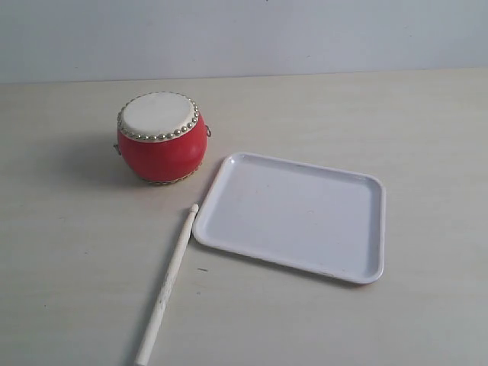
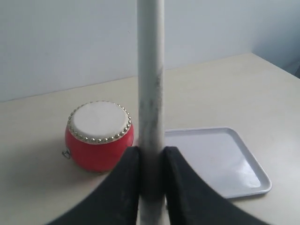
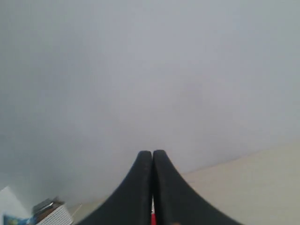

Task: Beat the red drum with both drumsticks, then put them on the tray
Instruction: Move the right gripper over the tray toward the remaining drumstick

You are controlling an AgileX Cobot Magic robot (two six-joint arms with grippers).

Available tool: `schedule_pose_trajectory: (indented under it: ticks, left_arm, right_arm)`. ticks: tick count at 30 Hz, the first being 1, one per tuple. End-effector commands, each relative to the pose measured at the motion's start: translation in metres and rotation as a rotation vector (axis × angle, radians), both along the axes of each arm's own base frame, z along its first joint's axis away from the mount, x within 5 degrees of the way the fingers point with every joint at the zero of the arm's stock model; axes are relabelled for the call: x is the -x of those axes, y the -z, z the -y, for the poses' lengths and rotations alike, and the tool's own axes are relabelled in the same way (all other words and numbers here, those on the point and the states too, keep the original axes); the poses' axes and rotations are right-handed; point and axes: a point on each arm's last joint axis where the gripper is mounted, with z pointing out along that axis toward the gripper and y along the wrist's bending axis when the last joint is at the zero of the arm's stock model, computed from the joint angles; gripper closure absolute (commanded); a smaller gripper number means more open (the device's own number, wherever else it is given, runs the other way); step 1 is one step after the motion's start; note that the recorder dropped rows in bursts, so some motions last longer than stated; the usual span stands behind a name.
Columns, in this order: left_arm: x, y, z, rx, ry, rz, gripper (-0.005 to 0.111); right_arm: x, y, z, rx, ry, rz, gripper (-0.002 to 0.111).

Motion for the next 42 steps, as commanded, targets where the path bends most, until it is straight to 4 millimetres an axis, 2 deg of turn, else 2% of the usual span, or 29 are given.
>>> schedule_pose_trajectory:
  ticks: [1, 3, 5, 12, 15, 17, 20, 26, 32, 38, 40, 42]
  left_arm:
    - [0.003, 0.009, -0.003, -0.019, -0.025, -0.106, 0.107]
    - [0.004, 0.015, -0.006, -0.061, -0.048, -0.160, 0.107]
    - [0.005, 0.020, -0.009, -0.099, -0.069, -0.206, 0.107]
    - [0.006, 0.023, -0.012, -0.120, -0.092, -0.250, 0.107]
    - [0.006, 0.023, -0.012, -0.120, -0.093, -0.249, 0.107]
    - [0.006, 0.023, -0.012, -0.127, -0.101, -0.239, 0.107]
    - [0.004, 0.022, -0.014, -0.126, -0.126, -0.227, 0.107]
    - [0.003, 0.021, -0.015, -0.126, -0.142, -0.218, 0.107]
    - [0.003, 0.022, -0.015, -0.110, -0.153, -0.230, 0.107]
    - [0.003, 0.022, -0.015, -0.112, -0.154, -0.232, 0.107]
    - [0.003, 0.022, -0.015, -0.112, -0.154, -0.232, 0.107]
    - [0.003, 0.022, -0.015, -0.106, -0.151, -0.238, 0.107]
  right_arm:
    - [0.016, -0.035, -0.025, 0.176, -0.267, 0.195, 0.108]
    - [0.013, -0.045, -0.035, 0.159, -0.403, 0.208, 0.108]
    - [0.000, -0.050, -0.039, 0.163, -0.464, 0.147, 0.108]
    - [-0.076, -0.060, -0.056, 0.201, -0.748, -0.141, 0.108]
    - [-0.112, -0.051, -0.059, 0.221, -0.808, -0.307, 0.108]
    - [-0.135, -0.038, -0.059, 0.246, -0.827, -0.425, 0.108]
    - [-0.160, -0.014, -0.070, 0.253, -0.874, -0.554, 0.108]
    - [-0.183, 0.026, -0.119, 0.385, -0.856, -0.660, 0.108]
    - [-0.187, 0.047, -0.168, 0.497, -0.930, -0.723, 0.108]
    - [-0.197, 0.081, -0.201, 0.634, -0.833, -0.845, 0.108]
    - [-0.203, 0.091, -0.209, 0.631, -0.809, -0.855, 0.108]
    - [-0.212, 0.097, -0.215, 0.557, -0.759, -0.880, 0.108]
